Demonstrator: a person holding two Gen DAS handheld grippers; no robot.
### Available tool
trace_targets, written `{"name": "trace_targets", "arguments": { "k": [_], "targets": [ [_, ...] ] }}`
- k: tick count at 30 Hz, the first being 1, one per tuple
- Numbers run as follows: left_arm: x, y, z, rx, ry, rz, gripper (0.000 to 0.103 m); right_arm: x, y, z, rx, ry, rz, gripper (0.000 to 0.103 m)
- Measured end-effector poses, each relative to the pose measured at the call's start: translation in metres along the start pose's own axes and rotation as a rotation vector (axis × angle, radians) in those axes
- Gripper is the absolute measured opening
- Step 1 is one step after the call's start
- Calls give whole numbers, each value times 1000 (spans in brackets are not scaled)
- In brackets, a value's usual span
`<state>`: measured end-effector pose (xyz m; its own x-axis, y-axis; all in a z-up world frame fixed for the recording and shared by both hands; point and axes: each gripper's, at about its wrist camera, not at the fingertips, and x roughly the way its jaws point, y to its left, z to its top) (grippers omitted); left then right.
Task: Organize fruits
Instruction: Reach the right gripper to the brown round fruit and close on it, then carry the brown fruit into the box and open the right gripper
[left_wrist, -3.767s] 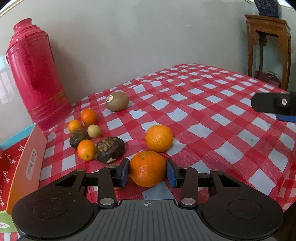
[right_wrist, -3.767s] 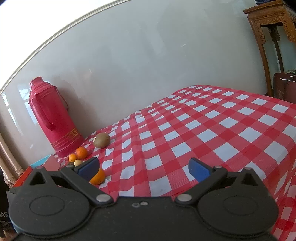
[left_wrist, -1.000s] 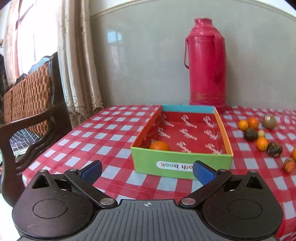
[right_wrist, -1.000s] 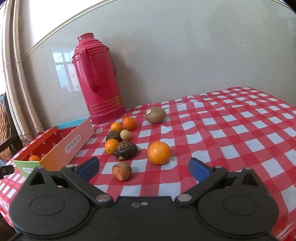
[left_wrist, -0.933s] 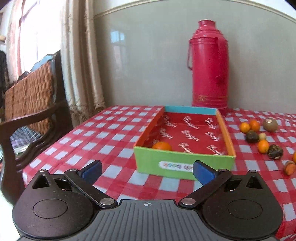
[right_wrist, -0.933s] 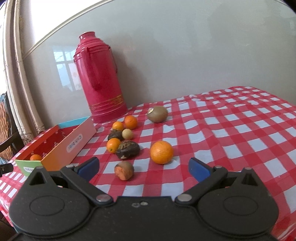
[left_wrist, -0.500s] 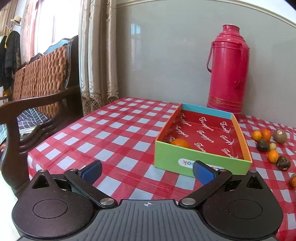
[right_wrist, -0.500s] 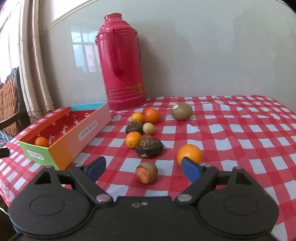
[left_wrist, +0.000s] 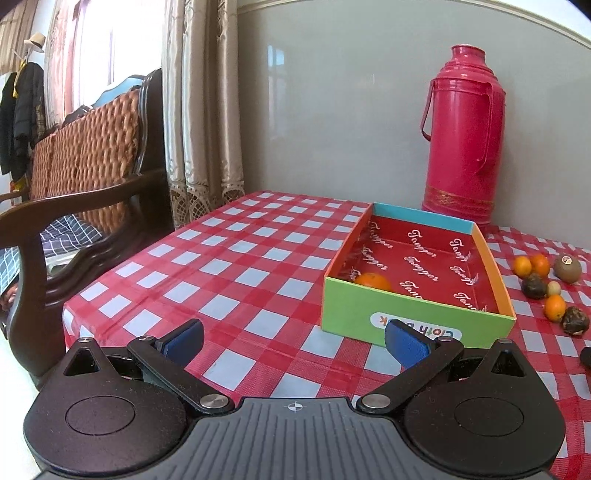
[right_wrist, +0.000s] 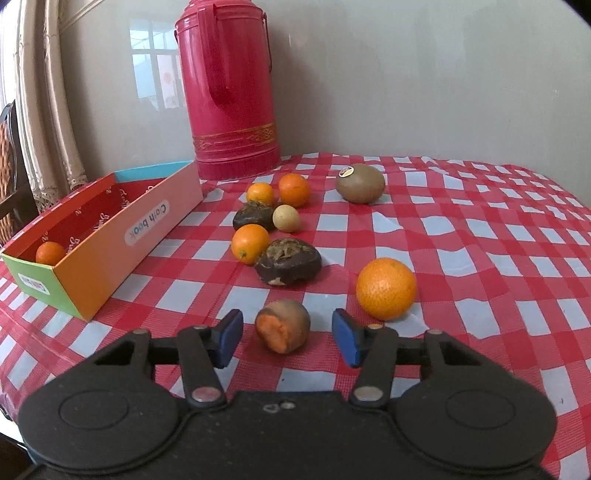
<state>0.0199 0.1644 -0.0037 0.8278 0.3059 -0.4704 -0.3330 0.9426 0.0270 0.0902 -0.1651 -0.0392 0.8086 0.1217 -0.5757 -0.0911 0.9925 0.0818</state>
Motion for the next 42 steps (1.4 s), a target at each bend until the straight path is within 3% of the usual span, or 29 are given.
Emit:
{"name": "trace_targets", "arguments": {
  "k": [5,23,27,32,37,42],
  "targets": [
    [-1,-3,-1,15,-5,3,103,1,1,0,-13,-7,-20,40],
    [0,-5,-1,24,-1,2,103,2,0,-2,-25,-20,-26,39],
    [0,-6,-1,24,-2,-1,103,1,1,-2,-21,-29,-11,24],
    [0,-3,0,9,-1,1,103,-4,3,-1,-19,-57,-2,23],
    [1,6,-1,-12,1,13,103,-13,13,13,0,-89,92,23],
    [-1,21,-3,-41,-9,38,103,-12,53,41,-44,-126,214,23]
  ]
}}
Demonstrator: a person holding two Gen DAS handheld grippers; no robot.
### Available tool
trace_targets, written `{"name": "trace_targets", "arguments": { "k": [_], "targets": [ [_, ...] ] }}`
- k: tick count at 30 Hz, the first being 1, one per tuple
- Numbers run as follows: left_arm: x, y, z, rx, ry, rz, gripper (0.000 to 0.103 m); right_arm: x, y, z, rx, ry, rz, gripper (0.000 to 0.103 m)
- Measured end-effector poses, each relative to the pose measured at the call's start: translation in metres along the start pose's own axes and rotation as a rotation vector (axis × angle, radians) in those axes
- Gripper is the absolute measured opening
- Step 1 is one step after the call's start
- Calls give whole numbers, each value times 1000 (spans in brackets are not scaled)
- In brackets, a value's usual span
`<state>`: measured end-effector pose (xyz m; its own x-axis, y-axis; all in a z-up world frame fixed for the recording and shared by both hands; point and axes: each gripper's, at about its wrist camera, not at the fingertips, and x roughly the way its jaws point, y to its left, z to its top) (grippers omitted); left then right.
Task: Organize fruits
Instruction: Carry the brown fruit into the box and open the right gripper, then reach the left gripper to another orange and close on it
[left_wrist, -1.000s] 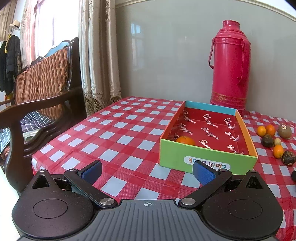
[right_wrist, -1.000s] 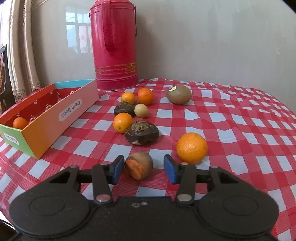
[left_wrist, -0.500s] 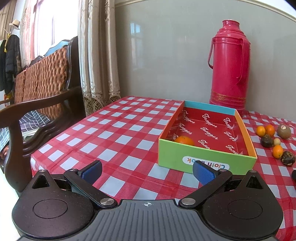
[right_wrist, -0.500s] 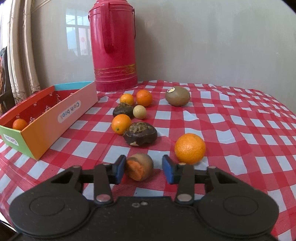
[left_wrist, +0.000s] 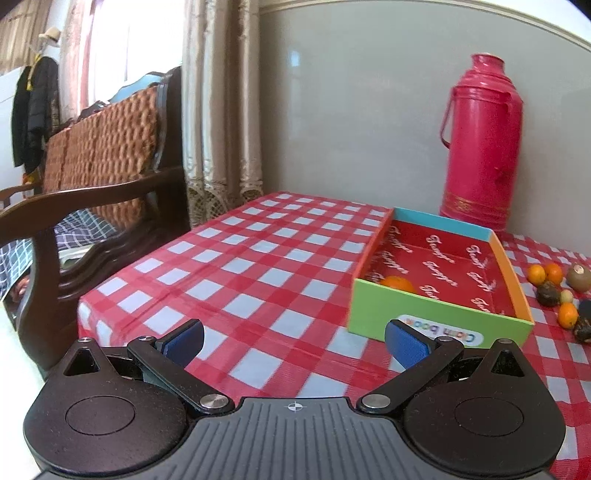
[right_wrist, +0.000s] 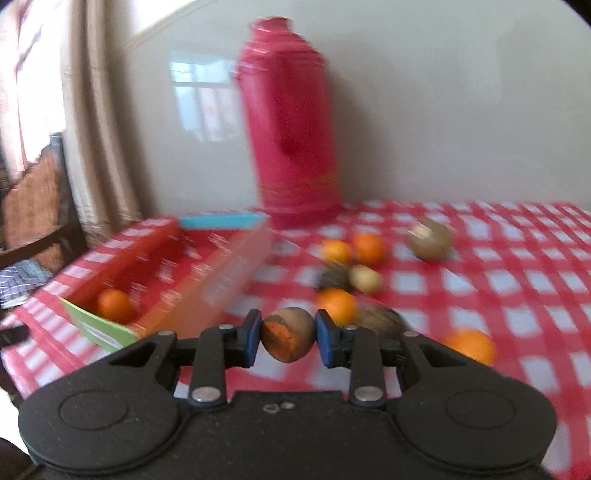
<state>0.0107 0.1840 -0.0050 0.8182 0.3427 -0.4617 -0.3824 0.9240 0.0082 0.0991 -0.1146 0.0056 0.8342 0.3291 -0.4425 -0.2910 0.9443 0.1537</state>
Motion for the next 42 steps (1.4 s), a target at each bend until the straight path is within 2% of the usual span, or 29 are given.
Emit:
{"name": "trace_targets", "arguments": {
  "k": [4,8,17,23,28,34,35,37,42],
  "targets": [
    [2,18,-1,-44,8,20,103,20,38,17,-67,-1,96,23],
    [3,36,-2,-84,8,47,103,45,66,22,-106,34,152,23],
    [4,69,-7,-129,6,123,103,79,98,19,-152,116,187,23],
    [9,80,-8,-161,18,136,103,89,105,13,-158,158,197,25],
    [7,77,-8,-148,13,135,103,85,106,14,-166,148,187,32],
    [6,69,-6,-137,15,121,103,67,97,18,-170,97,166,45],
    [6,67,-6,-136,16,117,103,63,94,18,-169,87,157,46],
    [6,63,-5,-132,19,105,103,53,87,18,-167,66,131,58],
    [5,44,-4,-98,23,75,103,26,57,14,-157,2,47,68]
  ]
}}
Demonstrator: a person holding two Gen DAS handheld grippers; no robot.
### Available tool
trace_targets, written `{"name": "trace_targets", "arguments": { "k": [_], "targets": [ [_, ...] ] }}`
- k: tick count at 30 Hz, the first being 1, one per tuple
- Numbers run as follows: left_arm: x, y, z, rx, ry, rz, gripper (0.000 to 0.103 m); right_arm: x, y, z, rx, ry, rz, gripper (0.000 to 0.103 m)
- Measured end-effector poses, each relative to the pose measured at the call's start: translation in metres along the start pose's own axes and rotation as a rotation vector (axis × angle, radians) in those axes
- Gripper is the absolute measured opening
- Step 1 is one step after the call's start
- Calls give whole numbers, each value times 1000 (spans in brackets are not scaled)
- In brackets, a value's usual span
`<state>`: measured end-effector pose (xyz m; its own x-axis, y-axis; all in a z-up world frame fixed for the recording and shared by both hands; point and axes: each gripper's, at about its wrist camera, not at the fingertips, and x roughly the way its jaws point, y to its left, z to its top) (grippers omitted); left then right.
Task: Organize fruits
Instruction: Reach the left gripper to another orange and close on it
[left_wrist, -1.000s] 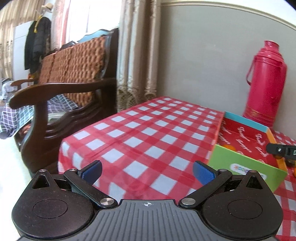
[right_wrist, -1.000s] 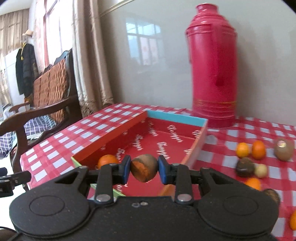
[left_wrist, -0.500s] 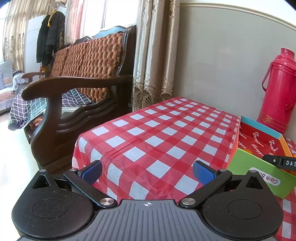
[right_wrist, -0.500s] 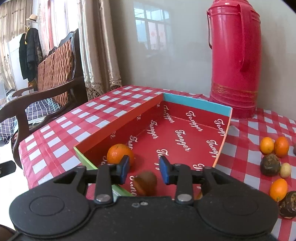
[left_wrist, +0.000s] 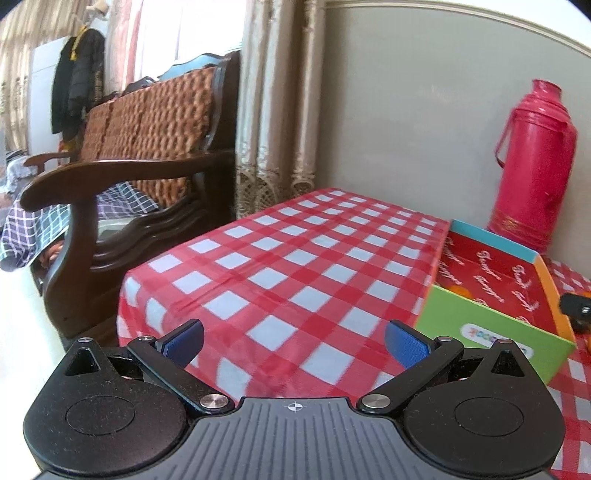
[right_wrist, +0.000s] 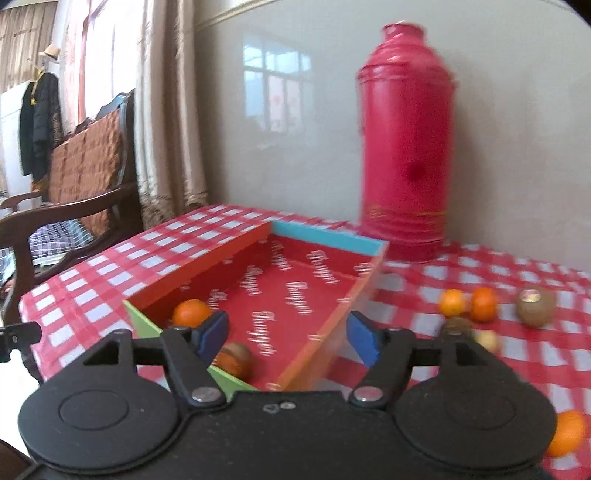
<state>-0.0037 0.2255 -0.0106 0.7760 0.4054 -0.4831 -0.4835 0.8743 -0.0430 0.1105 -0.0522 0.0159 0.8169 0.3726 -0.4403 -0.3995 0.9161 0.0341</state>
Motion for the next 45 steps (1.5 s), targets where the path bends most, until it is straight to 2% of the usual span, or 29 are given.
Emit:
{"name": "trace_targets", "arguments": {
  "k": [8,11,15,18,21,23,26,32,38,45],
  "targets": [
    [-14,-50,-3,82,-23,-90,103,-50,-62,-33,60,-104,-242,81],
    [-18,-79,-4,142,-28,-143,103,-63,-91,-46,118,-120,-353,86],
    [-25,-121,-9,243,-38,-219,103,-78,-130,-60,220,-116,-515,97],
    [-30,-148,-13,290,-44,-277,103,-88,-150,-69,262,-103,-605,97],
    [-35,-176,-17,315,-31,-346,103,-96,-164,-77,284,-78,-731,97],
    [-38,-197,-21,340,-25,-381,103,-104,-170,-82,285,-79,-818,97],
    [-48,-228,-28,392,-42,-426,103,-119,-175,-93,271,-85,-902,97],
    [-66,-282,-44,471,-36,-535,103,-140,-196,-106,307,-81,-953,97],
    [-77,-325,-57,545,-46,-595,103,-151,-204,-111,313,-75,-1017,97],
    [-74,-362,-65,581,-43,-641,103,-162,-212,-115,345,-78,-1013,97]
  ]
}}
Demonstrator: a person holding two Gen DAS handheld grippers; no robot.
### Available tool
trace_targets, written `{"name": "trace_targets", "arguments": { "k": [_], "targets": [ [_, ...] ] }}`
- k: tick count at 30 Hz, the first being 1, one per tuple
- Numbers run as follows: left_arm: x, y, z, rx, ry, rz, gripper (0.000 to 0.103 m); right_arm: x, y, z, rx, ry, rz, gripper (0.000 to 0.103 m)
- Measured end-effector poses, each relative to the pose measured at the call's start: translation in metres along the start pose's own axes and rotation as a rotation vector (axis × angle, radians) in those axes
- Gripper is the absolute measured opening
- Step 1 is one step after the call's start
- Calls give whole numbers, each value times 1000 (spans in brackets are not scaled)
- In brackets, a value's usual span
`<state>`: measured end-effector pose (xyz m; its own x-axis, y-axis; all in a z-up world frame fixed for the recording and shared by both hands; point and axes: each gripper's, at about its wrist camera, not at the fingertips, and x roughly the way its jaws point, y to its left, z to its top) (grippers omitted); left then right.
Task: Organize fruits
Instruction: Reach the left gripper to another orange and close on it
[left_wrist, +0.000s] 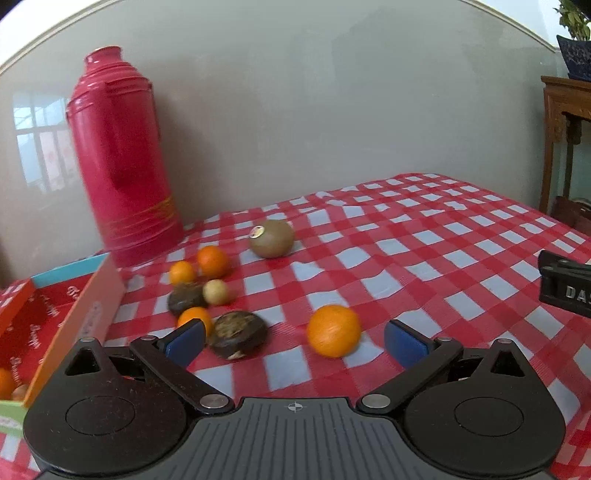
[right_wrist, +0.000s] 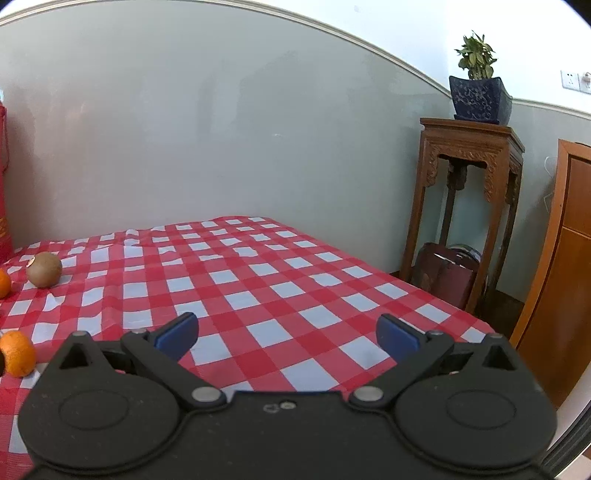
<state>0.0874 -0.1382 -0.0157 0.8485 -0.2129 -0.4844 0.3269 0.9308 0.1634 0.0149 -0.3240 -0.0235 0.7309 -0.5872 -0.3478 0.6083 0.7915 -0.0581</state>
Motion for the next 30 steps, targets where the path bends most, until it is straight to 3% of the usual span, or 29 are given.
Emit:
{"name": "trace_targets", "arguments": {
  "k": [1,4,12,16,21,24,30],
  "targets": [
    [4,-2,1,-1,5,-4,102,0,-2,0,6,1,3,97],
    [17,-7,4,0,26,-22,87,1,-4,0,13,3,5,97],
    [38,-18,6,-4,56,-32,85,4,-9,1,46,20,25,97],
    [47,-22,6,-6,92,-51,67,5,-7,1,49,27,38,97],
    [50,-20,6,-22,112,-62,65,4,-5,2,51,28,58,97],
    [50,-22,6,-13,112,-67,58,4,-3,2,50,32,67,97],
    [50,-23,6,-4,107,-70,57,4,-3,3,63,38,76,97]
  ]
}}
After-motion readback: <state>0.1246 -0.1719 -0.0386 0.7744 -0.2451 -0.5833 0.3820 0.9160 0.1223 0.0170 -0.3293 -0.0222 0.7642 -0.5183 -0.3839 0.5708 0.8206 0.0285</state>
